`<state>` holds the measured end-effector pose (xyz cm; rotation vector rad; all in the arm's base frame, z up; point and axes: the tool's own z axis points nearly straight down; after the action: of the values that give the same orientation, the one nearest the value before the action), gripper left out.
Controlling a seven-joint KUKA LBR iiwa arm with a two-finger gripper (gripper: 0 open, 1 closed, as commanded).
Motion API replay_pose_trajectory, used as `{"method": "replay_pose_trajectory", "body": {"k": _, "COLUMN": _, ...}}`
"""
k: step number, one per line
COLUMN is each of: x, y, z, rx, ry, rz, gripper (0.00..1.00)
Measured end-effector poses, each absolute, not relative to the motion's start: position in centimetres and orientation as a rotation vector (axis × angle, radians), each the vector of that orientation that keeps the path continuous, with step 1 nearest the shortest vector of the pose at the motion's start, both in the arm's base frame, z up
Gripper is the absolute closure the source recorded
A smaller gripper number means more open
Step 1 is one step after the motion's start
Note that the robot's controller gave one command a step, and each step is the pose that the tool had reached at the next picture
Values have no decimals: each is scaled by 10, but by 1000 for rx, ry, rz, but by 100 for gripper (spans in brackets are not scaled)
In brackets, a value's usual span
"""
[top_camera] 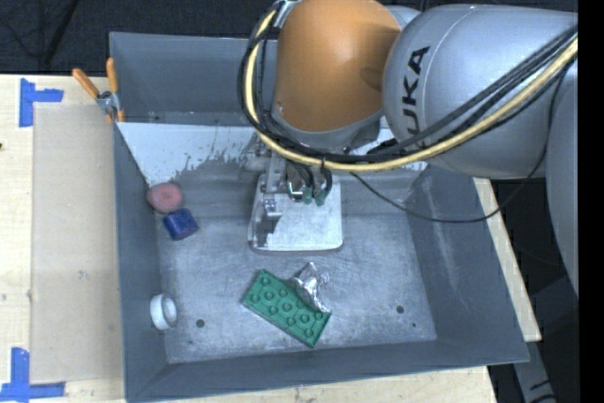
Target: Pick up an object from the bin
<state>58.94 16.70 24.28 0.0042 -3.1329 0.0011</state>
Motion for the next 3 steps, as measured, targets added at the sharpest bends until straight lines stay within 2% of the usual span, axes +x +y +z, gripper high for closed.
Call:
{"method": "replay_pose_trajectory", "body": {"k": 1, "x": 482, "y": 143, "z": 184, "rx": 204, "ry": -3124, "rz": 4, "gripper": 0}}
{"method": "replay_pose_trajectory", "body": {"k": 2, "x": 533, "y": 98, "z": 76, "rx": 236, "ry": -3132, "rz": -4, "gripper": 0}}
{"method": "replay_pose_trajectory", "body": {"k": 3, "x": 531, "y": 99, "z": 78, "rx": 237, "ry": -3122, "rz": -3, "gripper": 100}}
